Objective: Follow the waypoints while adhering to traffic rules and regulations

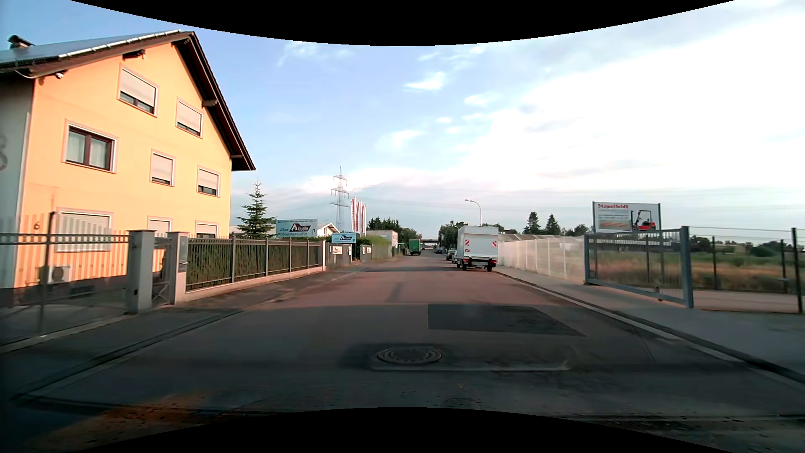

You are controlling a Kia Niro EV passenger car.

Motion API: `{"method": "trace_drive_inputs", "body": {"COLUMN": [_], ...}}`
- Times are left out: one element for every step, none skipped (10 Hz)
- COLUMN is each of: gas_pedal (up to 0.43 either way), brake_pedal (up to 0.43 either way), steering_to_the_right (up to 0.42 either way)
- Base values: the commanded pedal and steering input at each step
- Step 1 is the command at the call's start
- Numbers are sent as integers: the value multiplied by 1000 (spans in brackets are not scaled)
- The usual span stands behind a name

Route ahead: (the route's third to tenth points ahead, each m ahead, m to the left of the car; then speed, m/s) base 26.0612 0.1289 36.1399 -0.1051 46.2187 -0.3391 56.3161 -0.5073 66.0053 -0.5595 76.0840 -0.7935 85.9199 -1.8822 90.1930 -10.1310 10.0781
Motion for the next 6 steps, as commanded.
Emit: {"method": "trace_drive_inputs", "body": {"gas_pedal": [20, 0, 0, 0, 0, 0], "brake_pedal": [0, 0, 0, 0, 0, 0], "steering_to_the_right": [4, 3, 3, 3, 3, 3]}}
